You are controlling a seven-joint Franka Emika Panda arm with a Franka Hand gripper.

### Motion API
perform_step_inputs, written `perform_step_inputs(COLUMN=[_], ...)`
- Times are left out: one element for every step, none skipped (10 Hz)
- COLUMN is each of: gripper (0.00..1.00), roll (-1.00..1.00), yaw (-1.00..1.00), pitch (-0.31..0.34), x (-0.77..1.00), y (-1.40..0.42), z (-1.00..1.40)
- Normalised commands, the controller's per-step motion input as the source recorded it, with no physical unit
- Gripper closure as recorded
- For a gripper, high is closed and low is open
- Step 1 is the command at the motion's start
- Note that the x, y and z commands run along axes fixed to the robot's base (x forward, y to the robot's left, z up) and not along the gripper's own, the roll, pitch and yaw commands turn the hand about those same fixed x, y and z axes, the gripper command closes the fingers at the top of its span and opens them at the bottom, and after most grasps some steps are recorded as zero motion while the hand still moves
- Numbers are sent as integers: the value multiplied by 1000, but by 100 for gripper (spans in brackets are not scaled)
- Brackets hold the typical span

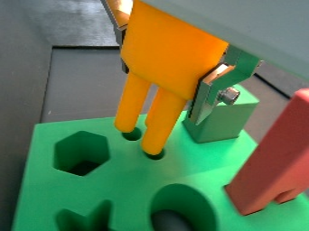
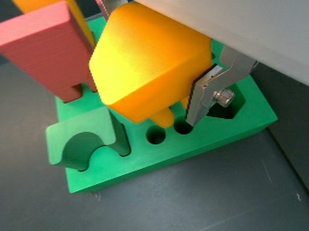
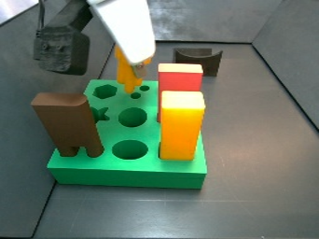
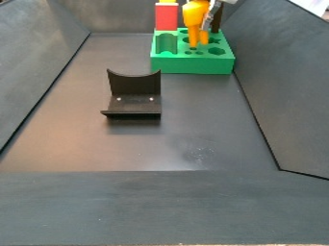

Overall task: Pick up the 3 prong object. Move up. Place the 3 prong object on the fixture. Regrasp the 3 prong object. Move to above the board. Insert the 3 prong object.
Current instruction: Insert the 3 prong object.

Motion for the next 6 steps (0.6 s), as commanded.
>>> perform_step_inputs(gripper=[100,100,100,100,100,100], roll=[317,267,201,141,71,43], yaw=[-377,-391,-469,-486,-483,-489], pitch=[-314,-313,-323,-334,-364,-374], x=[0,77,120,57,0,0], y=[0,17,0,34,63,69], z=[-254,-311,-389,-400,-343,-323])
